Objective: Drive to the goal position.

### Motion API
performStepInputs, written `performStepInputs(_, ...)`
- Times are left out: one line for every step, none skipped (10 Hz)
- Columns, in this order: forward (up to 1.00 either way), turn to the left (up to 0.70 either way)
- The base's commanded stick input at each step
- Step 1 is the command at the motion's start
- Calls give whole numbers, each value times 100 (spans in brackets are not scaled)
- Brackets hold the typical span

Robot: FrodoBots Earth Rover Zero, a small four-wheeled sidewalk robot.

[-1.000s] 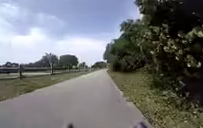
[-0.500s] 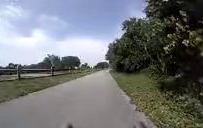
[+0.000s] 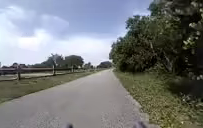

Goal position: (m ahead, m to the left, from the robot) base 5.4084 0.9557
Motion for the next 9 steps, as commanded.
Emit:
performStepInputs(70,0)
performStepInputs(70,0)
performStepInputs(70,0)
performStepInputs(70,0)
performStepInputs(70,0)
performStepInputs(70,0)
performStepInputs(70,0)
performStepInputs(70,0)
performStepInputs(70,0)
